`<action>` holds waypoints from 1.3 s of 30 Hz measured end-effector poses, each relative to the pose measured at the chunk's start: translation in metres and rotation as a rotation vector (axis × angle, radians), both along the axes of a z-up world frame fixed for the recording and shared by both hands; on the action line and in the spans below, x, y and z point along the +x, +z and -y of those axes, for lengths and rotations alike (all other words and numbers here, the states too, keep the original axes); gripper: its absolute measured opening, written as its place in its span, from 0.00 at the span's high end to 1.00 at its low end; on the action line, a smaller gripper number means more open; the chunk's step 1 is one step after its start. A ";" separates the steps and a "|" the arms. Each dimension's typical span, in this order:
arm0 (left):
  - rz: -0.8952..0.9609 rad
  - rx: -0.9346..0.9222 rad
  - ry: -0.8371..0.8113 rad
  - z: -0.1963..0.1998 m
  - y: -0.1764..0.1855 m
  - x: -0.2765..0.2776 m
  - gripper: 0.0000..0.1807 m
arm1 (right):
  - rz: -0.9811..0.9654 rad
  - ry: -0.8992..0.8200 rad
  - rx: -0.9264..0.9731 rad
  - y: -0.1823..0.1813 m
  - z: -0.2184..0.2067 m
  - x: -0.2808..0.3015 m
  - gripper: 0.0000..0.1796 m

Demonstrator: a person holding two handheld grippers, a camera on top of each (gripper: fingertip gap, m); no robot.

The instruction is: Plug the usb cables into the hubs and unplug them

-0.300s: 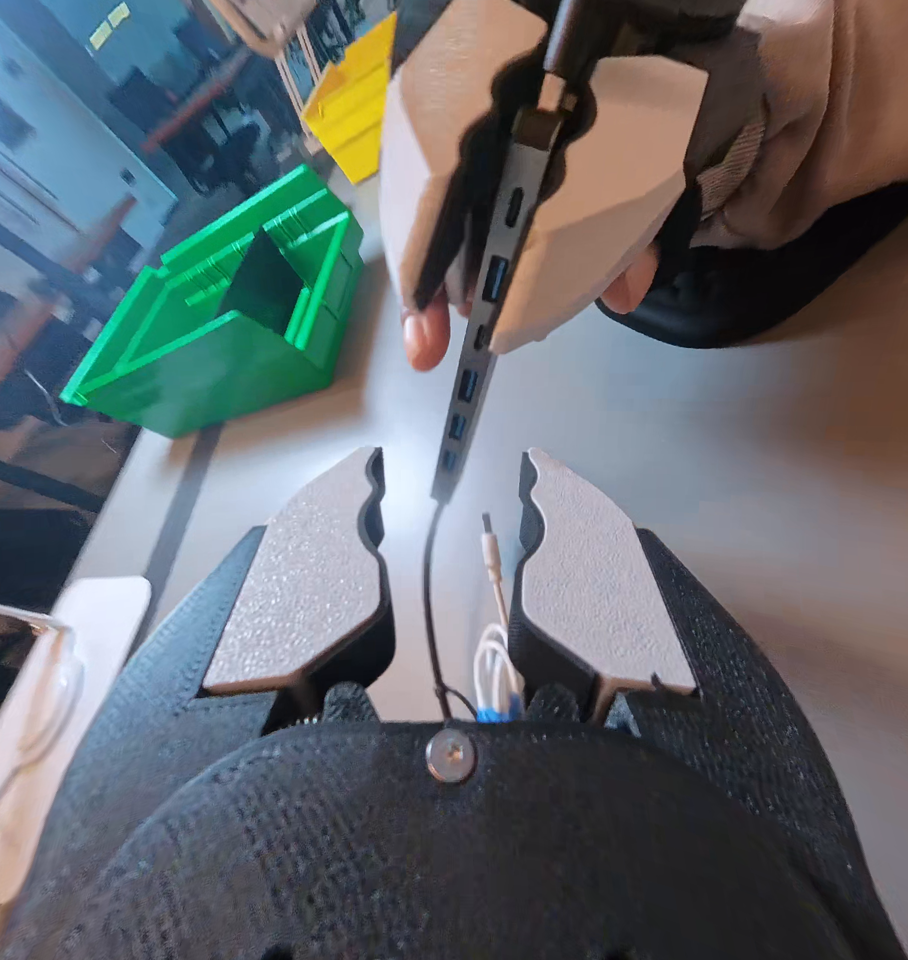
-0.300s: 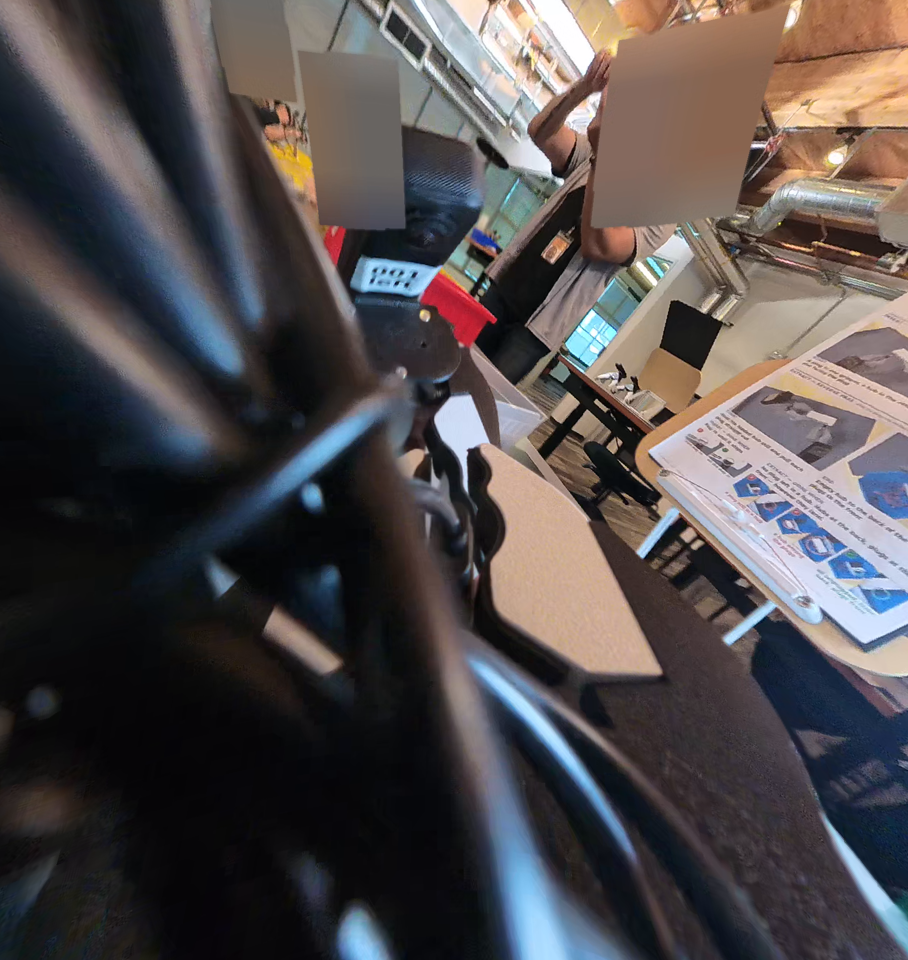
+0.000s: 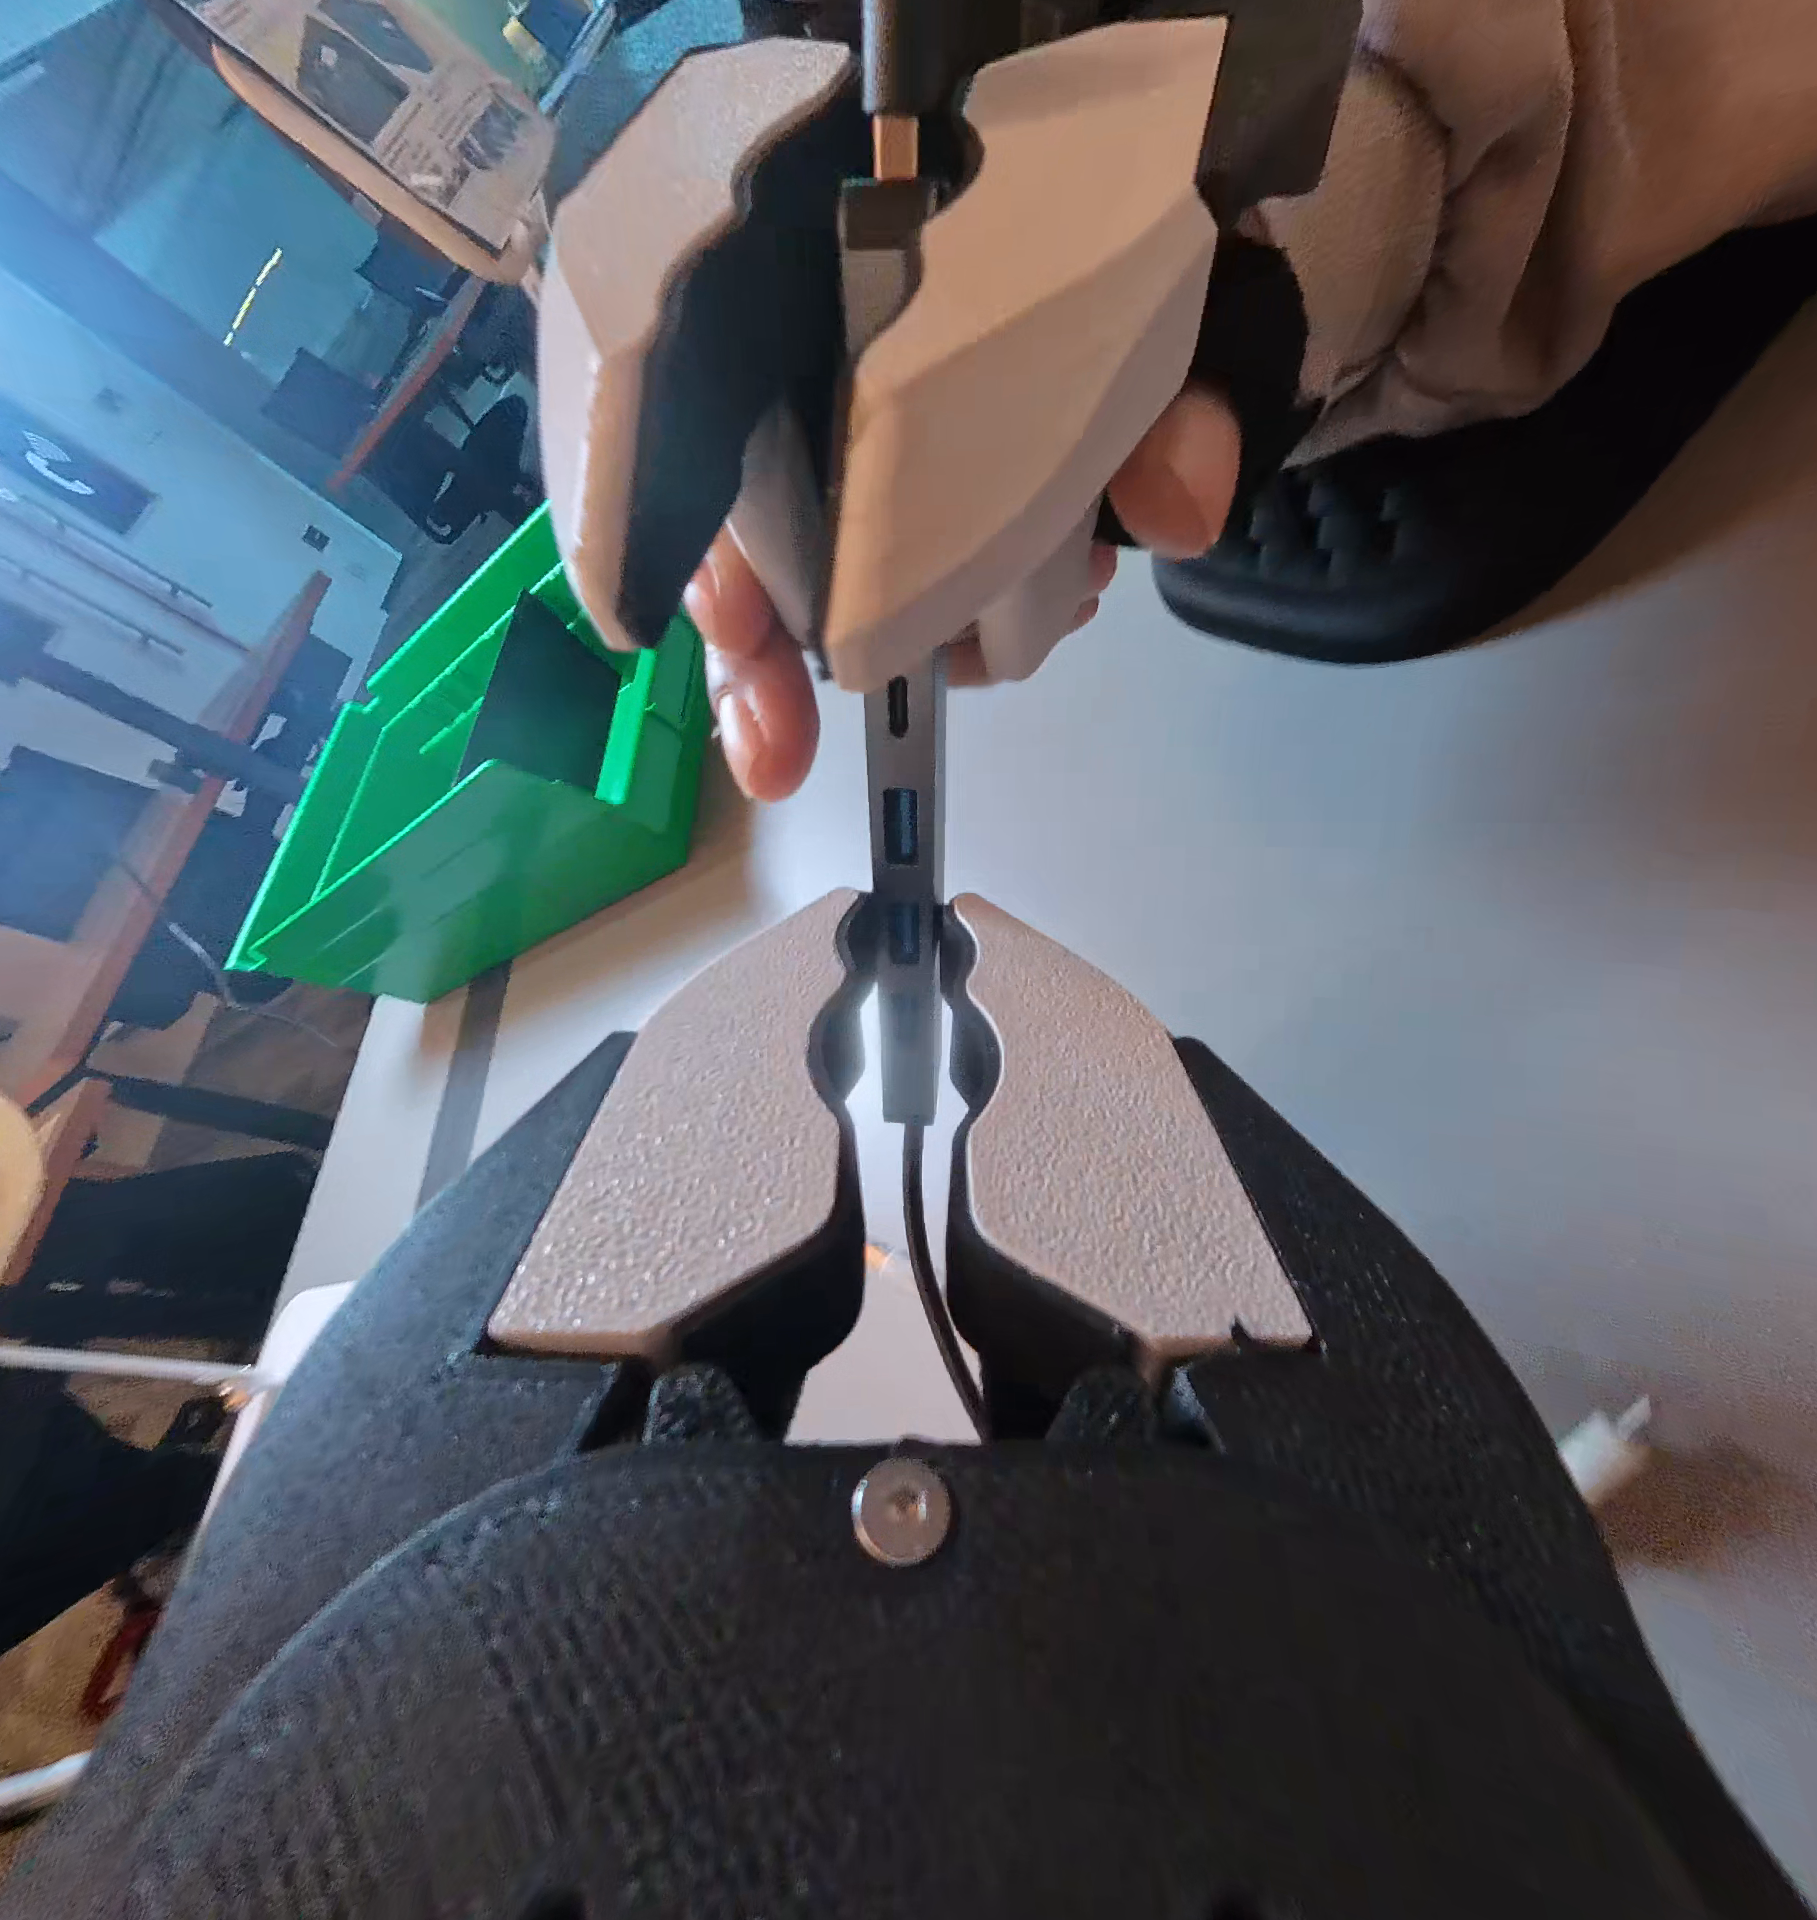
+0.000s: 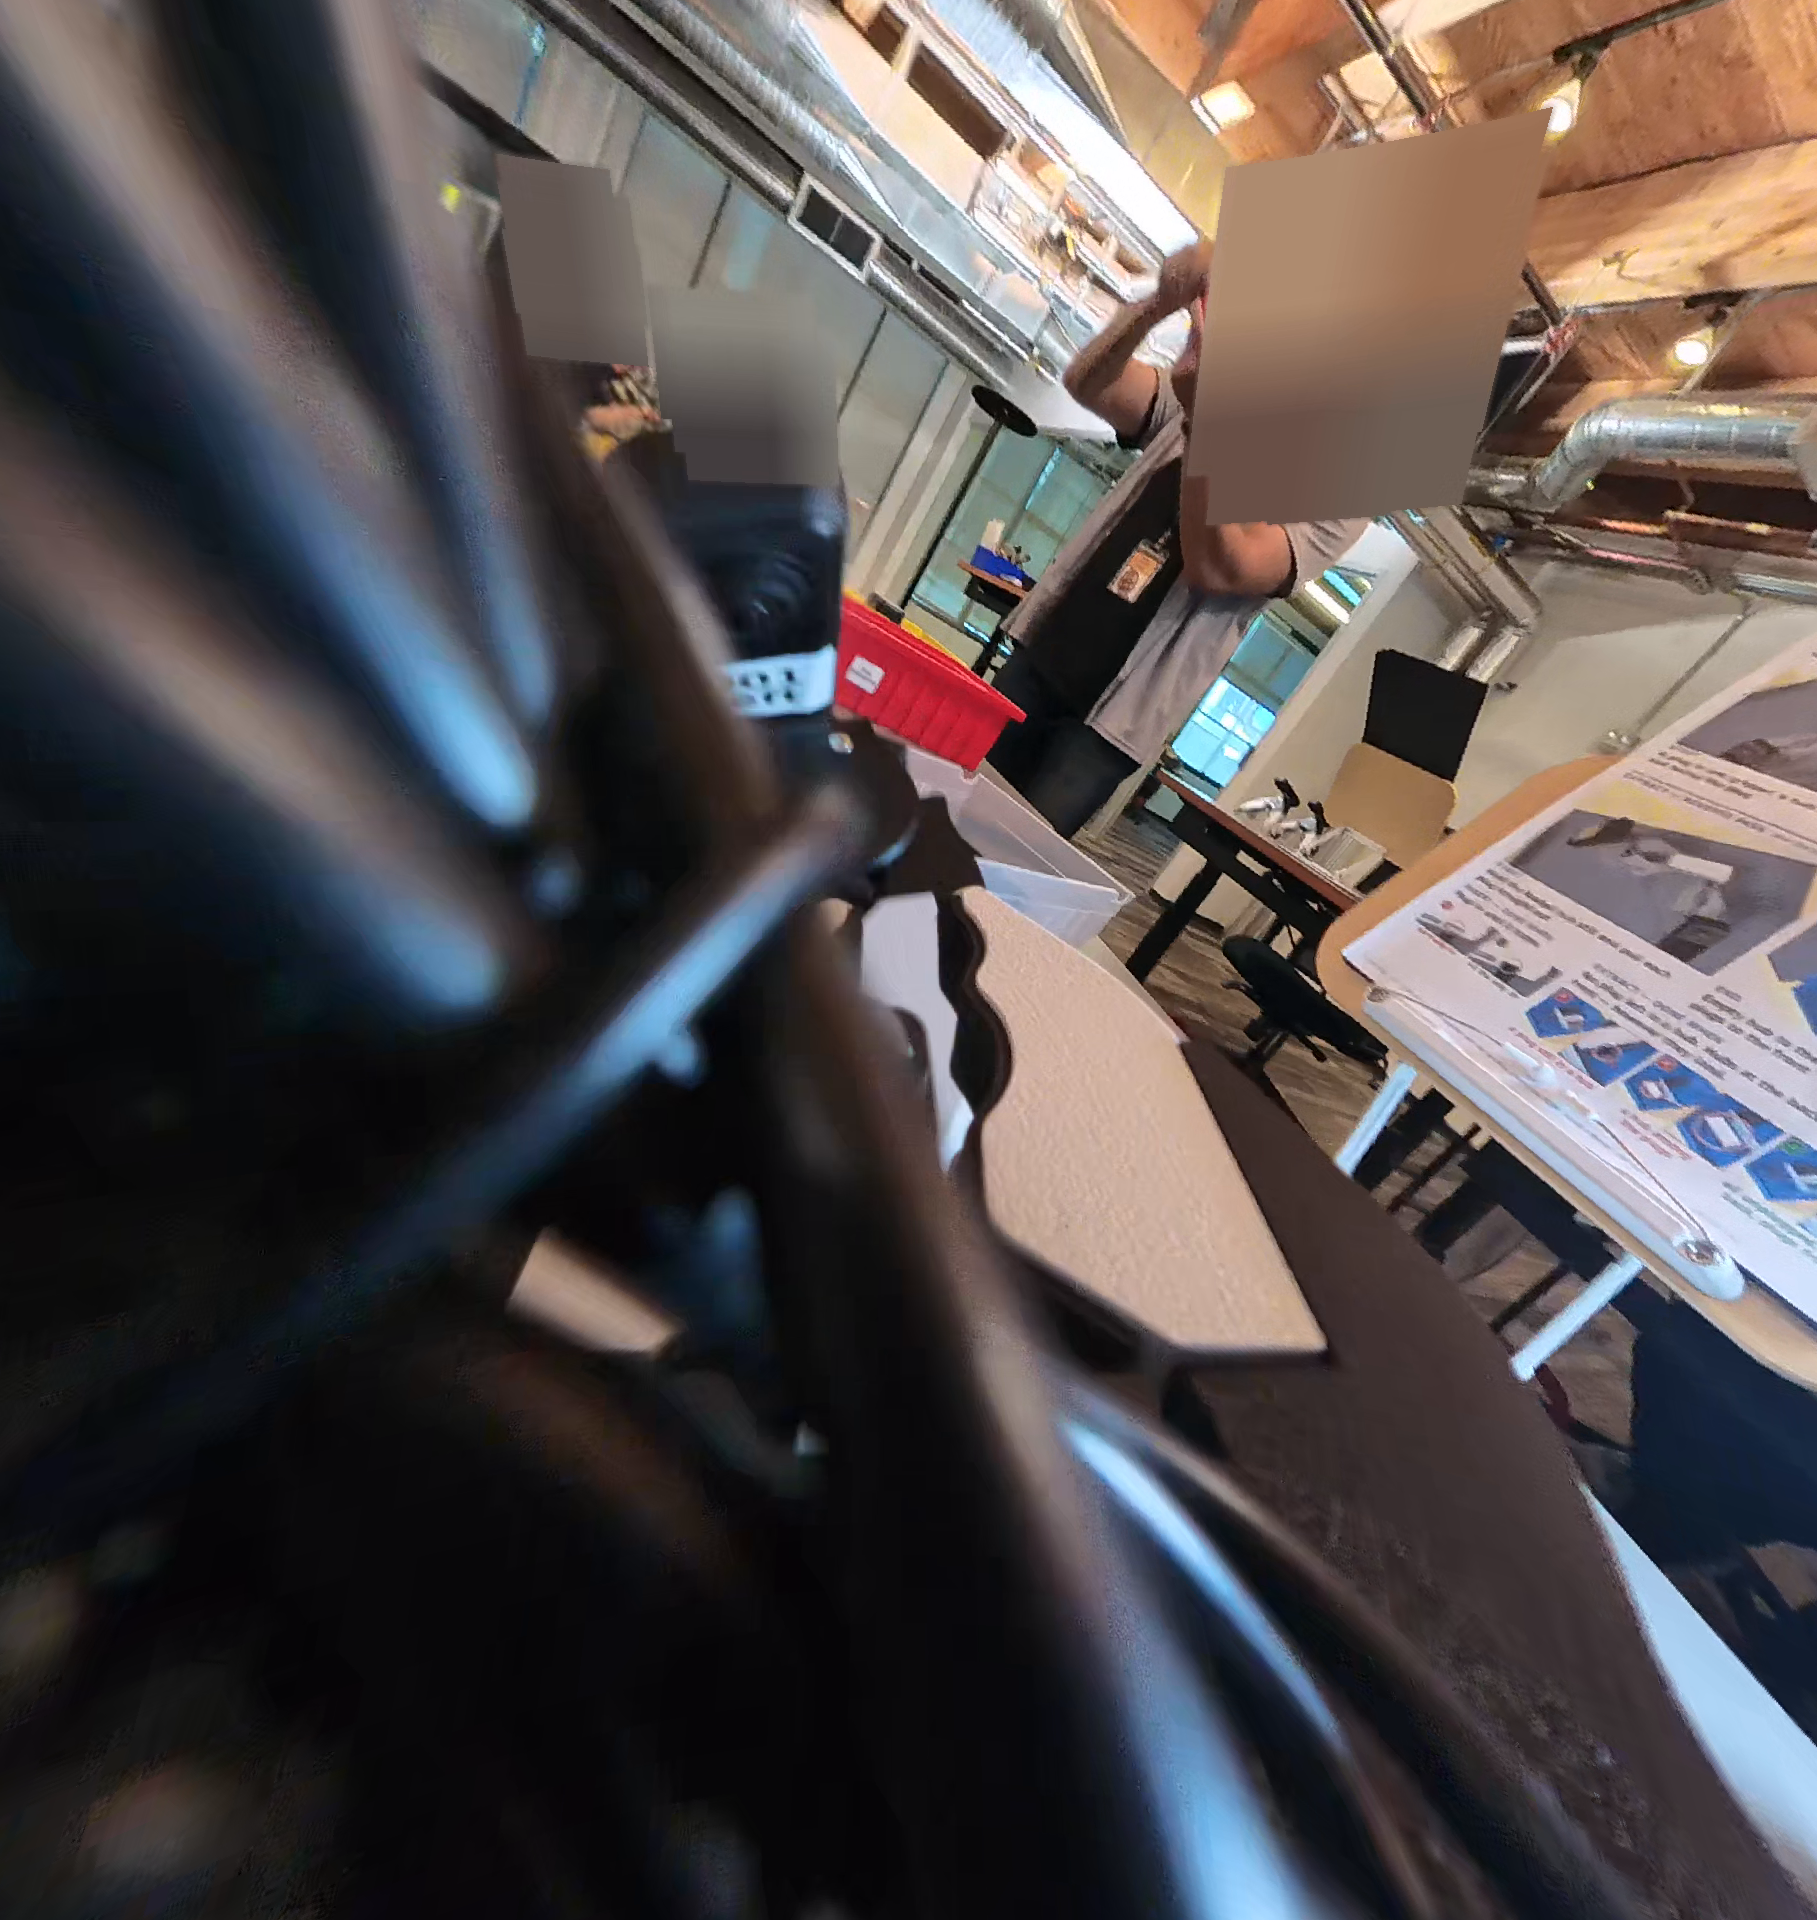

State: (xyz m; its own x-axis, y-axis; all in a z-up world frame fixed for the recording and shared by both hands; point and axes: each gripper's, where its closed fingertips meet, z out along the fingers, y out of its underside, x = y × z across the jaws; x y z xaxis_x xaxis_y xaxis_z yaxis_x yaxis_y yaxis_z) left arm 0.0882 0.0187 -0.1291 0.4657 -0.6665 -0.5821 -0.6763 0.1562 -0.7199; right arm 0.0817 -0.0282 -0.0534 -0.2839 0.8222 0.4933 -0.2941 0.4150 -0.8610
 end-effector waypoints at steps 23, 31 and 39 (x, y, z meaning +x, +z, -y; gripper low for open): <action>-0.228 -0.134 0.072 0.011 -0.018 -0.031 0.94 | 0.306 -0.152 0.269 -0.070 -0.019 -0.023 0.94; -0.014 -0.148 0.147 0.006 0.012 -0.047 0.83 | 0.295 -0.216 0.174 -0.056 -0.043 -0.020 0.94; 0.043 -0.603 0.086 0.047 -0.048 -0.047 0.79 | 0.236 -0.383 0.007 -0.037 -0.100 -0.012 0.94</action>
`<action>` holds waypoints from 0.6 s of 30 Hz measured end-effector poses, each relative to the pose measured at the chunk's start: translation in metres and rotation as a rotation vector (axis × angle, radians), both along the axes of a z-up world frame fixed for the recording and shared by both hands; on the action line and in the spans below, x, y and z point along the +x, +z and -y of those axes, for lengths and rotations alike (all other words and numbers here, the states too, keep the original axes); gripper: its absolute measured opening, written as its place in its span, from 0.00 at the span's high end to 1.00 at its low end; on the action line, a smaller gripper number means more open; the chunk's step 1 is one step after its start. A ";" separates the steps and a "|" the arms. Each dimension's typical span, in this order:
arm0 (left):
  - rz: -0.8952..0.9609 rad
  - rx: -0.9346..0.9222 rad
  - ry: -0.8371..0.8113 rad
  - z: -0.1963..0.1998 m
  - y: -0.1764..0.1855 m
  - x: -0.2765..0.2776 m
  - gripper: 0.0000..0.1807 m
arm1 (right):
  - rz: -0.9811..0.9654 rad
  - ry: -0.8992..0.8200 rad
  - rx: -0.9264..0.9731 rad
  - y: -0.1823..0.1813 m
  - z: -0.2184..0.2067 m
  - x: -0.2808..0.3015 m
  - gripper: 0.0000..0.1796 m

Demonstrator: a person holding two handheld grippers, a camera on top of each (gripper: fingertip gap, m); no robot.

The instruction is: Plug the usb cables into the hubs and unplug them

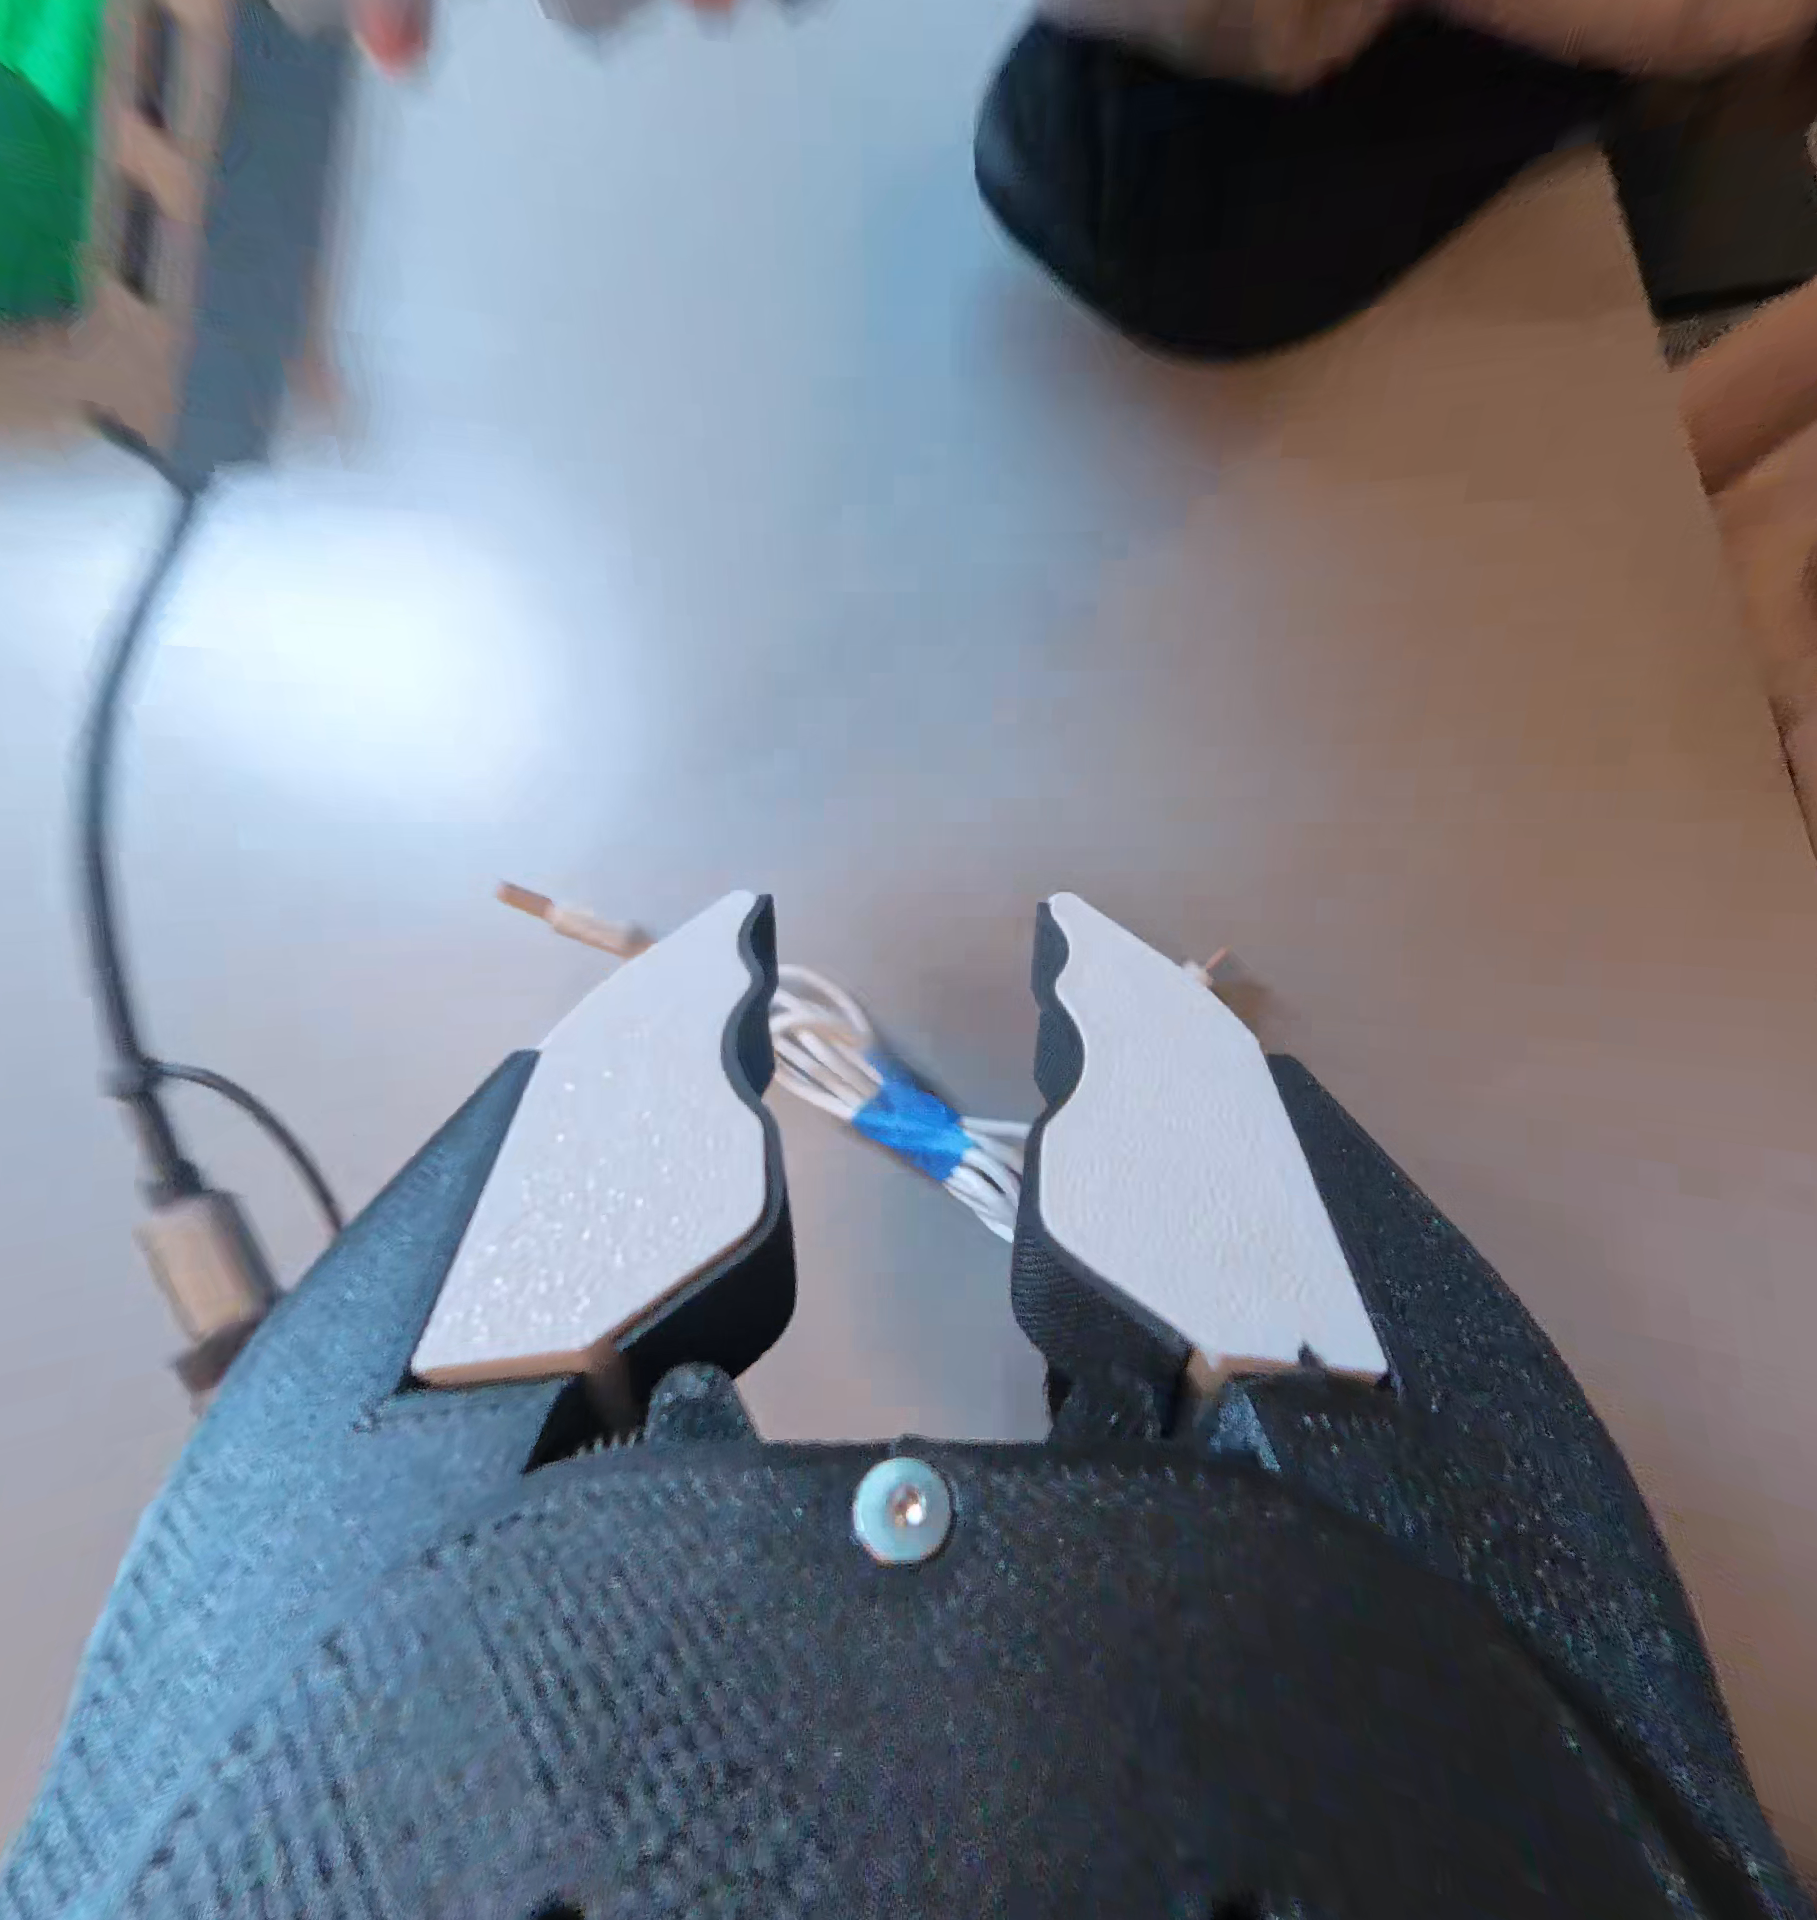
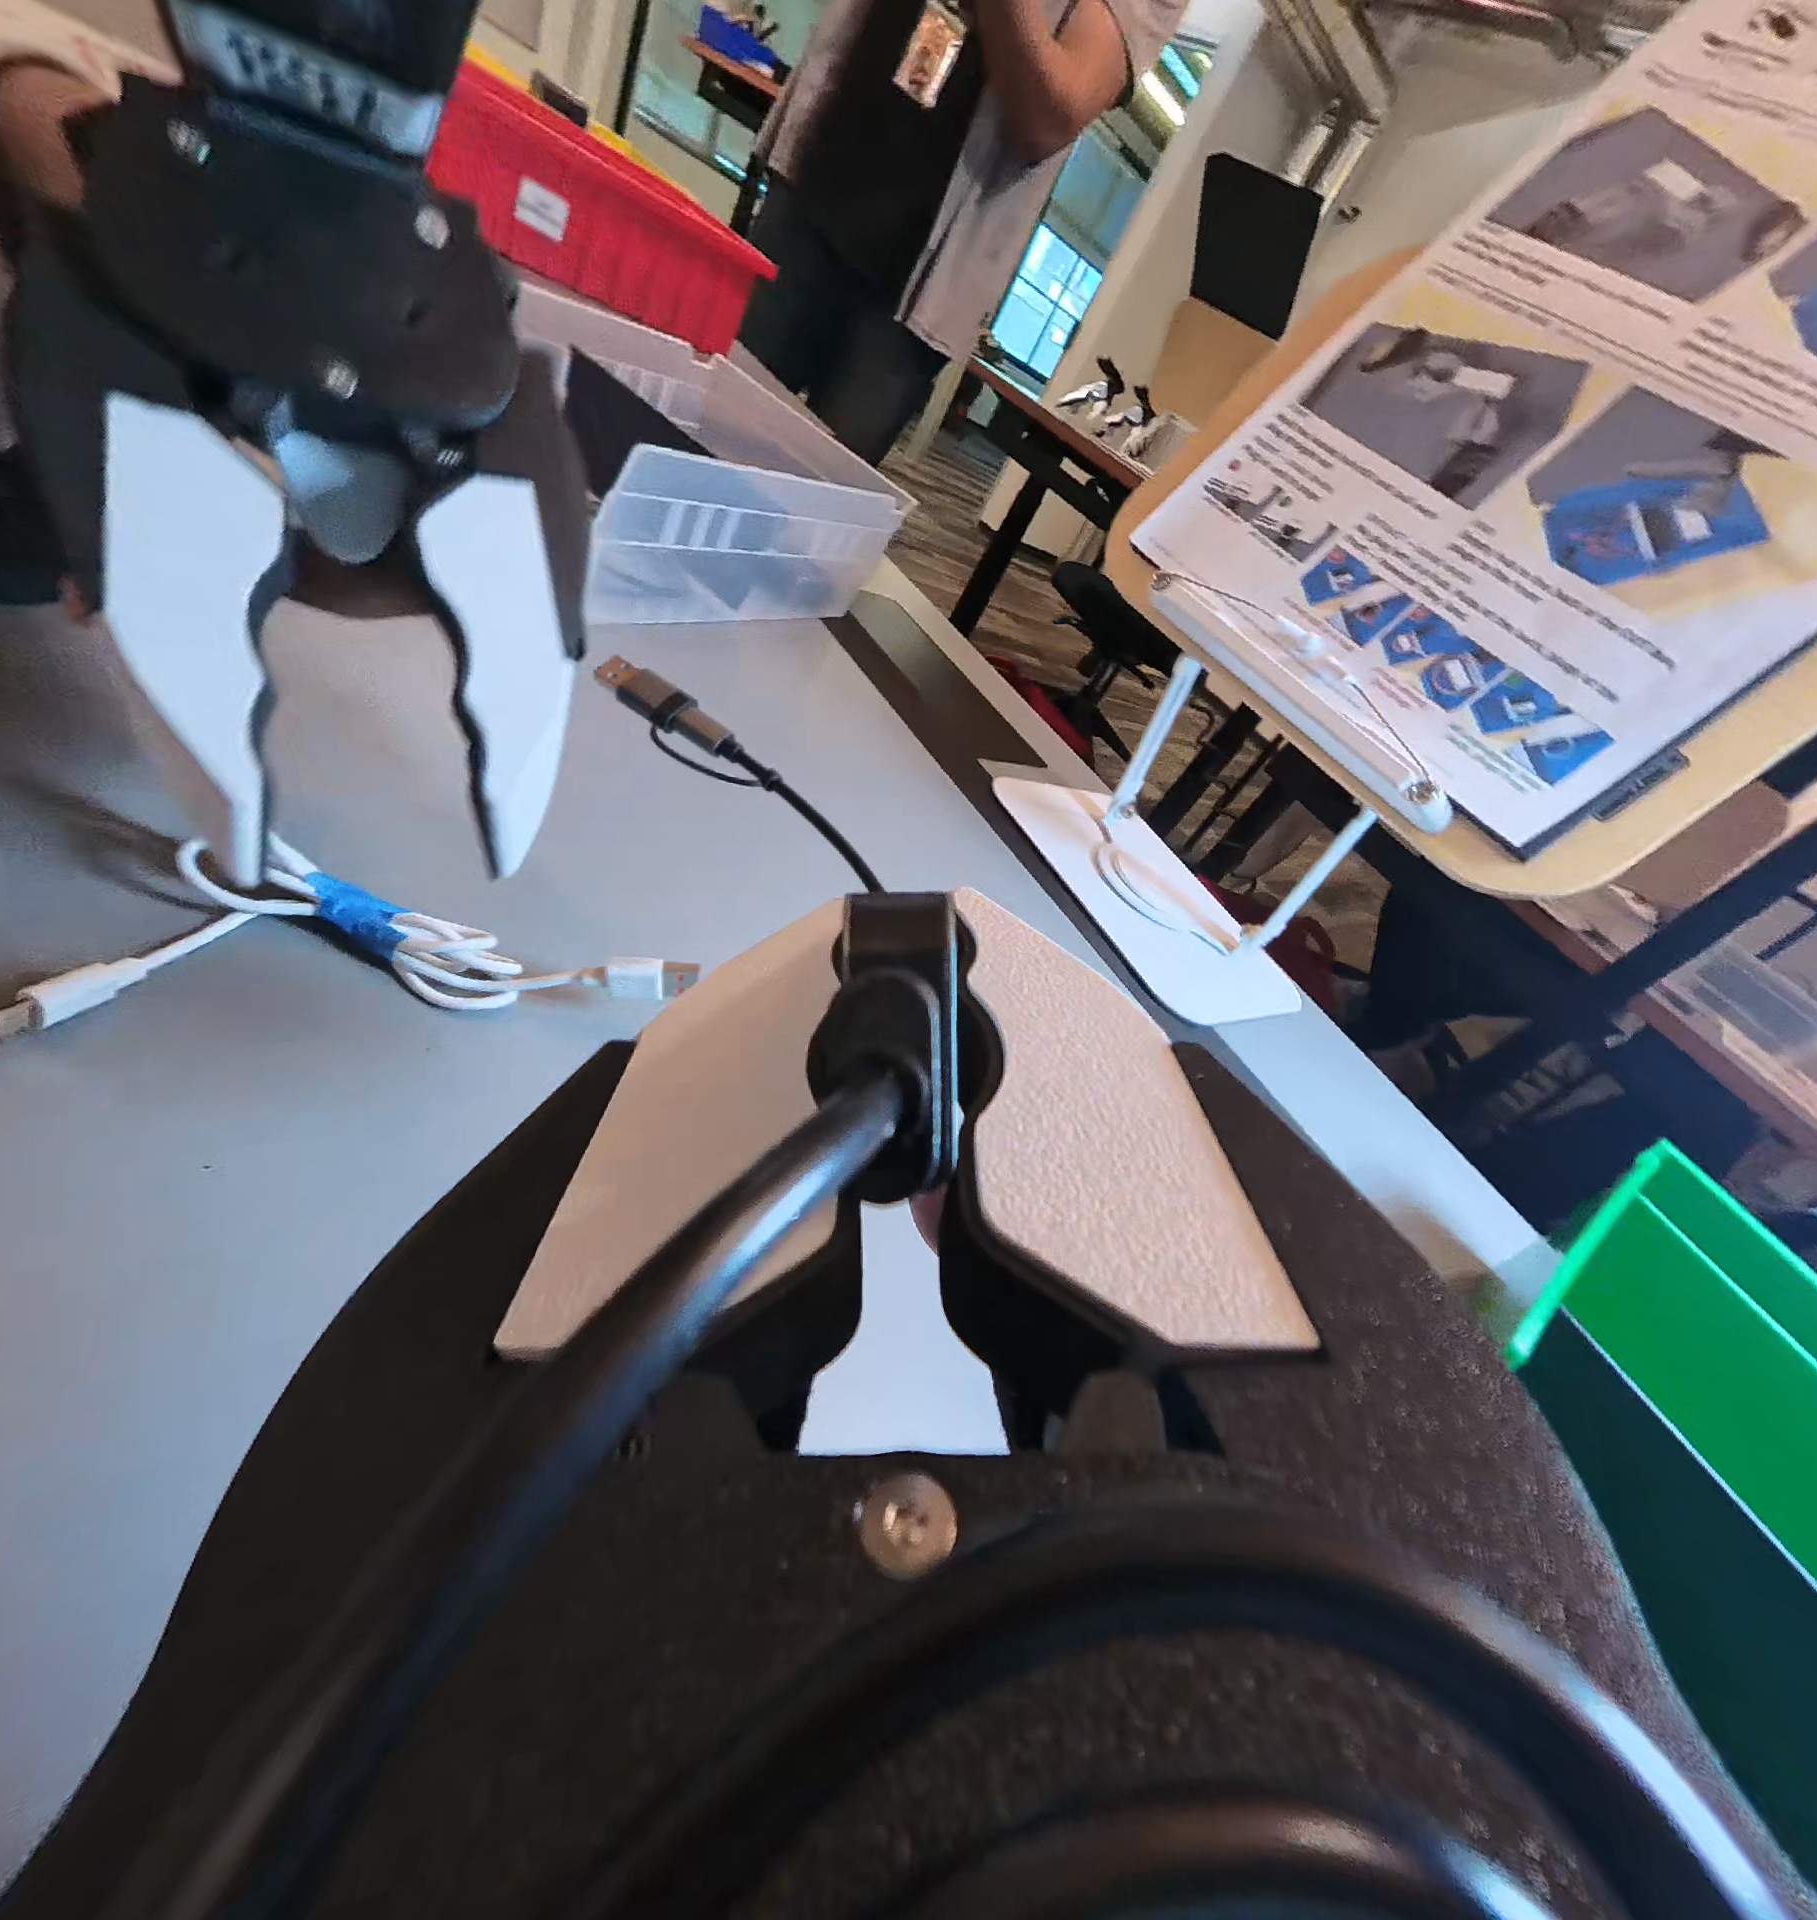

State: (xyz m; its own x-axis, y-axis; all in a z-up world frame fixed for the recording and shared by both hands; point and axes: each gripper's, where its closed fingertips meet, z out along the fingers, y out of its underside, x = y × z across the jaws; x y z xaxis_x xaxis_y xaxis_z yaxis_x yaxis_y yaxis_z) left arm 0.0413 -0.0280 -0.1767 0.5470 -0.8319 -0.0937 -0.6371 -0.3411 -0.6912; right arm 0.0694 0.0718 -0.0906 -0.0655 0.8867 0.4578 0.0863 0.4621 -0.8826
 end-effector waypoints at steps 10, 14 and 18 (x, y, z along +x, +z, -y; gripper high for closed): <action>-0.140 -0.109 0.050 -0.004 -0.043 -0.010 0.89 | 0.025 -0.030 0.015 -0.008 -0.009 0.000 0.94; -0.163 -0.029 0.142 -0.015 -0.025 -0.028 0.88 | 0.019 -0.035 0.013 -0.006 -0.010 0.001 0.94; -0.260 -0.027 0.178 -0.008 -0.029 -0.039 0.82 | 0.011 -0.056 0.007 -0.003 -0.015 0.002 0.94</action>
State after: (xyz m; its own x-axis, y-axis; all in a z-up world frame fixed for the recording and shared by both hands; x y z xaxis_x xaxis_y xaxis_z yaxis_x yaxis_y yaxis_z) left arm 0.0019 -0.0200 -0.2058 0.6453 -0.7290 -0.2284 -0.7195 -0.4795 -0.5023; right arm 0.0718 0.0867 -0.0941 -0.0208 0.8857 0.4637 0.1214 0.4626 -0.8782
